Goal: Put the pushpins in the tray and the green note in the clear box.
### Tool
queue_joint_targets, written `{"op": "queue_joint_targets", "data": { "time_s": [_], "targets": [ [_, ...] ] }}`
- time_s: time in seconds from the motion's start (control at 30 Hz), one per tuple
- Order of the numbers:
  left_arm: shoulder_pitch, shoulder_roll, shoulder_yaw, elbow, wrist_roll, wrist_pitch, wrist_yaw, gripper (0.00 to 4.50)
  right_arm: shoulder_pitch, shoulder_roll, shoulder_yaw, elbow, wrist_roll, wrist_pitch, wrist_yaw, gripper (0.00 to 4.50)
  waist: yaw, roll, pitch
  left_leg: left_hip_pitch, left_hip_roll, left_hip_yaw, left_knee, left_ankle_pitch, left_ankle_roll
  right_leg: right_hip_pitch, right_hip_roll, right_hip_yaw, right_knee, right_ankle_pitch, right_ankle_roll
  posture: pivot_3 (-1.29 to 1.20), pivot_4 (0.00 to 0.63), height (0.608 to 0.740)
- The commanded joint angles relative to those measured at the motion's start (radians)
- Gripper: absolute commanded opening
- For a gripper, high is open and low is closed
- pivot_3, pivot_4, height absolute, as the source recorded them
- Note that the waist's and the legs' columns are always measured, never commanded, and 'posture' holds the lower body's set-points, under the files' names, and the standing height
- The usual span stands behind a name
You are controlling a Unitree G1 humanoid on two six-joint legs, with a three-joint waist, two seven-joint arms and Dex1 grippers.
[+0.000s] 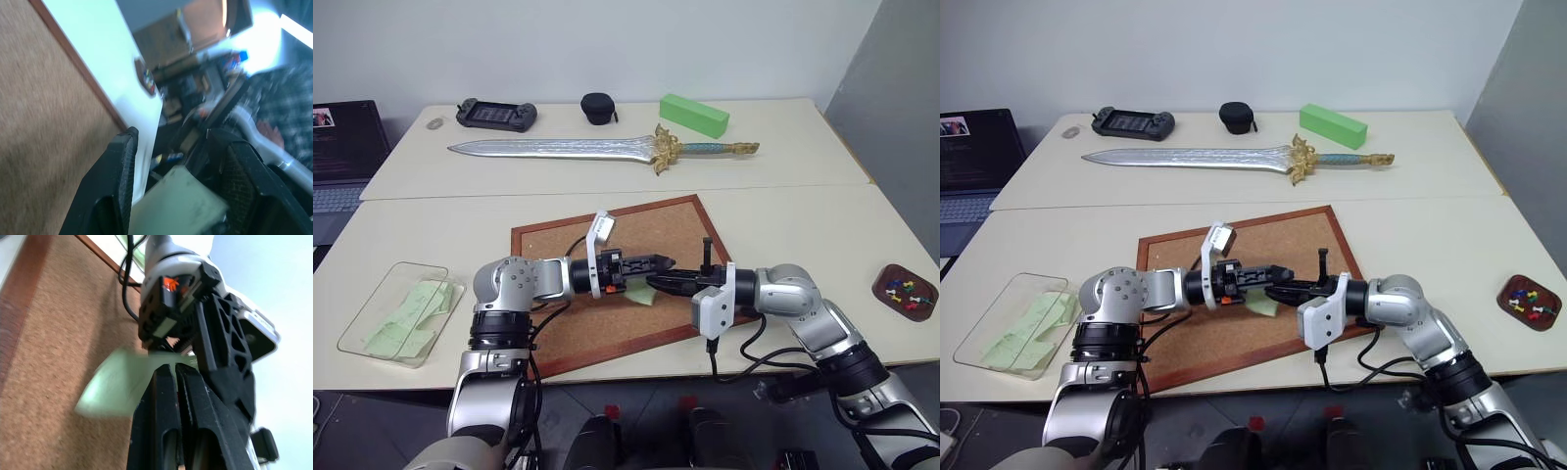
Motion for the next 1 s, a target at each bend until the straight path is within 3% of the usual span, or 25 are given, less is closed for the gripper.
{"op": "queue_joint_targets", "data": {
  "time_s": [0.03, 0.13, 0.3, 0.5, 1.0],
  "targets": [
    [-0.017, 0.046, -0.014, 0.019, 0.023, -0.063, -0.044, 2.36, -0.005, -0.006, -0.028, -0.030, 0.031, 0.010, -0.018, 0.00, 0.000, 0.000, 0.000, 0.000, 0.000, 0.000, 0.000, 0.000, 0.000, 0.000, 0.000, 0.000, 0.000, 0.000, 0.000, 0.00, 0.150, 0.740],
    [-0.033, 0.065, -0.009, 0.051, 0.032, -0.096, -0.054, 2.36, 0.006, -0.010, -0.041, -0.045, 0.052, 0.032, -0.020, 0.00, 0.000, 0.000, 0.000, 0.000, 0.000, 0.000, 0.000, 0.000, 0.000, 0.000, 0.000, 0.000, 0.000, 0.000, 0.000, 0.00, 0.150, 0.740],
    [-0.061, 0.102, 0.024, 0.080, 0.044, -0.180, -0.065, 2.36, 0.073, -0.001, -0.109, -0.164, 0.228, 0.282, -0.015, 0.00, 0.004, 0.000, 0.000, 0.000, 0.000, -0.001, 0.000, 0.000, 0.000, 0.000, 0.000, 0.000, 0.000, 0.000, 0.000, 0.00, 0.150, 0.740],
    [-0.018, 0.147, -0.008, -0.065, 0.056, -0.279, -0.126, 2.36, 0.083, 0.035, -0.198, -0.274, 0.355, 0.555, -0.077, 0.00, 0.005, 0.000, 0.000, -0.001, 0.002, 0.000, 0.000, 0.000, 0.000, 0.000, 0.000, 0.000, 0.000, 0.000, 0.000, 0.00, 0.150, 0.740],
    [0.029, 0.106, -0.051, -0.141, 0.037, -0.311, -0.136, 2.36, 0.007, 0.073, -0.247, -0.325, 0.387, 0.705, -0.125, 0.00, 0.006, 0.000, 0.000, -0.001, 0.001, 0.000, 0.000, -0.002, 0.003, -0.001, 0.000, 0.000, 0.000, 0.000, 0.000, 0.00, 0.150, 0.740]
  ]
}}
